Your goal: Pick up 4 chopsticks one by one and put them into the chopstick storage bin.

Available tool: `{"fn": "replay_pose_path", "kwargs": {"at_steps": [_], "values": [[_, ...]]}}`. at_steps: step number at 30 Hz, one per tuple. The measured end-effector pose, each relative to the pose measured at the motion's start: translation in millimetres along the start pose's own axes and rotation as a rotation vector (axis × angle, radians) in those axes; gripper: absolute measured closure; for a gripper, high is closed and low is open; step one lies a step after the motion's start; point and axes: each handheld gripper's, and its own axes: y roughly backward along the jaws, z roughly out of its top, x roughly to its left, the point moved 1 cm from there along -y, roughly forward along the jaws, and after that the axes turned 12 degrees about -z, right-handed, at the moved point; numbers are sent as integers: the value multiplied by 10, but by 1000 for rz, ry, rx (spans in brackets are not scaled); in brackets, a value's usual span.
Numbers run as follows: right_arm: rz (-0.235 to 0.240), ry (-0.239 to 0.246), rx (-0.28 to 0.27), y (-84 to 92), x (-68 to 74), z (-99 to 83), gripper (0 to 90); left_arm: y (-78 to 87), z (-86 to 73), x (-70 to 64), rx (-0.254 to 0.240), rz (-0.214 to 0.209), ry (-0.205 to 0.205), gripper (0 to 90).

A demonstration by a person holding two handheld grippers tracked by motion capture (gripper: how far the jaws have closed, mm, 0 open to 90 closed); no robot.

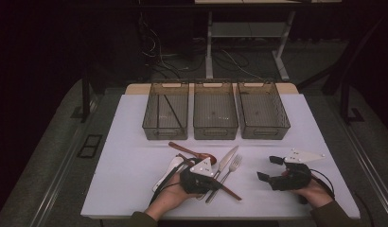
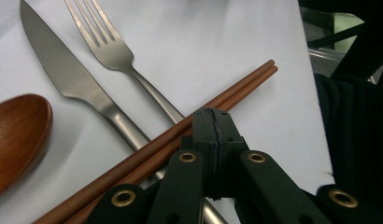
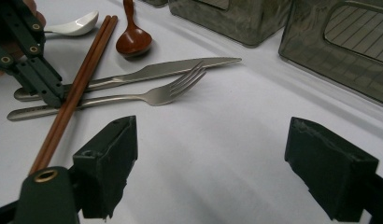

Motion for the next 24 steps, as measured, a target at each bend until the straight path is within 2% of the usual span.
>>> {"fn": "replay_pose_path", "kwargs": {"at_steps": [24], "values": [[2, 10, 1, 1, 0, -3, 168, -164, 203, 237, -27, 47, 5, 892]]}}
